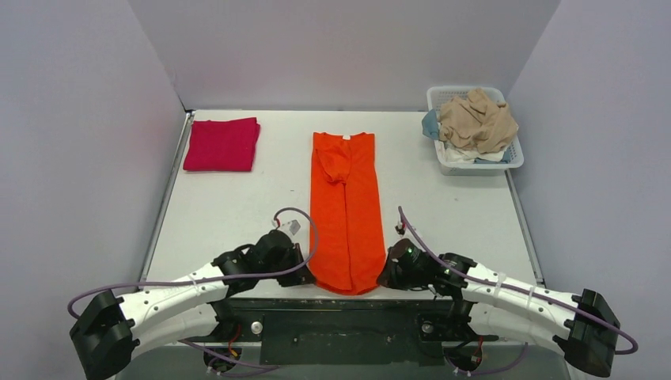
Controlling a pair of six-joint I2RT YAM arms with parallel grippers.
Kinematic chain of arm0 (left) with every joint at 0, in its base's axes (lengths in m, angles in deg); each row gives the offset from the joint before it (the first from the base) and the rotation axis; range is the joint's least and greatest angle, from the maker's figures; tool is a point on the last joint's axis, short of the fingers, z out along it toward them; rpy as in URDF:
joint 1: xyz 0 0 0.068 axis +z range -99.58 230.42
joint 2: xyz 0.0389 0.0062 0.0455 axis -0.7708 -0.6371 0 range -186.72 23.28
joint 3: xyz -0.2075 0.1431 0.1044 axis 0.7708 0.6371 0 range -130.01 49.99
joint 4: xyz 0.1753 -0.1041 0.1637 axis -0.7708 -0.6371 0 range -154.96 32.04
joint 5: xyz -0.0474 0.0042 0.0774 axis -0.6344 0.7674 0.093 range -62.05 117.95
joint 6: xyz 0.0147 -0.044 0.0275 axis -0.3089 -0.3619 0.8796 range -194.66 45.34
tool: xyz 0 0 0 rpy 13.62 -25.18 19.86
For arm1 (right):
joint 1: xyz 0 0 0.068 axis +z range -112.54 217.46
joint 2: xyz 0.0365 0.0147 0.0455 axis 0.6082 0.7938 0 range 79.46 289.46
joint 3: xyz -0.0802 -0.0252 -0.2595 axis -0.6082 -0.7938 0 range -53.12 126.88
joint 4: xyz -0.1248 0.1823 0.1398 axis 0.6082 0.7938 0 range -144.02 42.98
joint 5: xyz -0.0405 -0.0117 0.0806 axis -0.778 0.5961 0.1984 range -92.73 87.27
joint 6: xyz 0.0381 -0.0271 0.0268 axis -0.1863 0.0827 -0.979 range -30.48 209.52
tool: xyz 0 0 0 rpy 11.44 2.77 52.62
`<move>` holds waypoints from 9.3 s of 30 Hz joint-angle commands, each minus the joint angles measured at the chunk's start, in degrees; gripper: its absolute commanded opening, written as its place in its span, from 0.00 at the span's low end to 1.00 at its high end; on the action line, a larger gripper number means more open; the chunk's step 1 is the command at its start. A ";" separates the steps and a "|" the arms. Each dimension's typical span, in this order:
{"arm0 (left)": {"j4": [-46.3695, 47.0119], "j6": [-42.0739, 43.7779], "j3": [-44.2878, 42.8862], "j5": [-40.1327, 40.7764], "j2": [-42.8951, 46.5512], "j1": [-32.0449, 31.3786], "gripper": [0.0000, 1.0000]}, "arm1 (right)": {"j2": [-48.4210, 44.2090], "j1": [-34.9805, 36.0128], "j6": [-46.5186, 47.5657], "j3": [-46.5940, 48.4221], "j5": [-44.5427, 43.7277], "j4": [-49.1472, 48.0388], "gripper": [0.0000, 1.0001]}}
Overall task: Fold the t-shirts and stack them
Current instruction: Grab the bottom of the folded rectangular tshirt with both arms, then fold the folded rectangular tshirt in 1/3 of the way, then grab one side of the 2/3 rectangular tshirt with both arms, then fold the long partially folded tshirt into a neat square, then smooth out wrinkles on the folded tshirt, then put the neatly folded tshirt into the corner of the board with the left arm
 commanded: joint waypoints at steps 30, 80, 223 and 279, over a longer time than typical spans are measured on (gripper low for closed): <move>9.16 24.84 -46.84 -0.04 -49.26 28.69 0.00 | 46.29 -30.71 24.41 45.68 -0.05 -10.14 0.00; 15.68 16.05 -20.36 -3.74 -41.56 27.59 0.59 | 39.52 -27.90 11.08 17.80 1.91 -21.34 0.30; 1.74 29.40 -37.00 2.19 -35.41 32.92 0.92 | 28.37 -34.30 20.26 32.45 12.42 -6.03 0.79; 3.07 69.58 -85.81 43.94 -66.31 40.10 0.00 | -3.38 -45.41 30.01 7.39 -15.40 -4.34 0.79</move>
